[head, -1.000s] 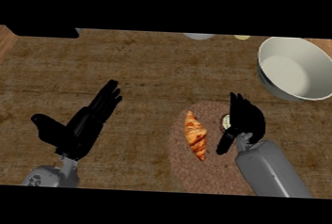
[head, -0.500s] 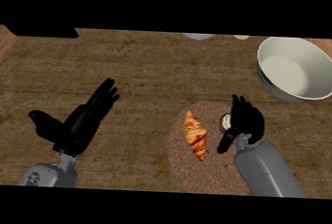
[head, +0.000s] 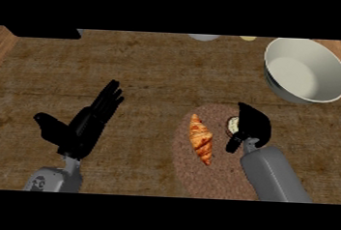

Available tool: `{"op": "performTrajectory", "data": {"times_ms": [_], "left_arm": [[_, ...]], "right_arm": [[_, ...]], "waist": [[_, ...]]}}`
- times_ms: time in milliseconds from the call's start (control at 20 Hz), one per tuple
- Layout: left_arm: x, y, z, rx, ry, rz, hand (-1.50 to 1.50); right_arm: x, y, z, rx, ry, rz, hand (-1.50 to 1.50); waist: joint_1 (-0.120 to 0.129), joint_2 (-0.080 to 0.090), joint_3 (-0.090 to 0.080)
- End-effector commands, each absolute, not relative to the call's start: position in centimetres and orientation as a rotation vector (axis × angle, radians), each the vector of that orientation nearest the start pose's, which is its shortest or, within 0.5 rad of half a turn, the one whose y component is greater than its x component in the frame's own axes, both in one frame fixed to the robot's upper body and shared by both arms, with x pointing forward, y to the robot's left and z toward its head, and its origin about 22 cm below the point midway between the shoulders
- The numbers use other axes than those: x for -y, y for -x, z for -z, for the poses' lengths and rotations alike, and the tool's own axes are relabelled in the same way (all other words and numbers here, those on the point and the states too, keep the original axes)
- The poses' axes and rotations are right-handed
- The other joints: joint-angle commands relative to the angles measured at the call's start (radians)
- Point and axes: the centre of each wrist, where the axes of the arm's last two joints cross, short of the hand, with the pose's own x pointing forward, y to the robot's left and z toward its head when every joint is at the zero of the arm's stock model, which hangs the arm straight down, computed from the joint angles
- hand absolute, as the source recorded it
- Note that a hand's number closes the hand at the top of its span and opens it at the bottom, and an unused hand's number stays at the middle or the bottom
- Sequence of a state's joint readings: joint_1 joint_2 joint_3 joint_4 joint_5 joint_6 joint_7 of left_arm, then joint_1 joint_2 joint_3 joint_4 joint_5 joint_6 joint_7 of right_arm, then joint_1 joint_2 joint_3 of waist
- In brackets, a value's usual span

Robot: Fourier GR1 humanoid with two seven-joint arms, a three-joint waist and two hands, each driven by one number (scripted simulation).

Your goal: Pick the cupcake from the placemat and place it in the bowl

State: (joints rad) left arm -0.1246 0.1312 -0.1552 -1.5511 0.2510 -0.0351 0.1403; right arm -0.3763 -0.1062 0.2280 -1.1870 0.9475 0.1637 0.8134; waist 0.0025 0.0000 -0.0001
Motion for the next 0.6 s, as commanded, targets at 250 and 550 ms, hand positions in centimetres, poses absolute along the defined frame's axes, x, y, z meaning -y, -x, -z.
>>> {"op": "performTrajectory", "data": {"times_ms": [250,550], "left_arm": [[-21.4,-25.5,-1.5,1.476,0.290,0.130,0.00],[-19.7,-26.8,-2.7,1.495,0.255,0.142,0.00]], "right_arm": [[18.4,-32.0,1.5,0.798,0.943,-0.965,1.50],[15.4,-32.4,1.3,0.824,0.942,-0.998,1.50]], "waist": [[0.001,0.000,0.000],[0.000,0.000,0.000]]}}
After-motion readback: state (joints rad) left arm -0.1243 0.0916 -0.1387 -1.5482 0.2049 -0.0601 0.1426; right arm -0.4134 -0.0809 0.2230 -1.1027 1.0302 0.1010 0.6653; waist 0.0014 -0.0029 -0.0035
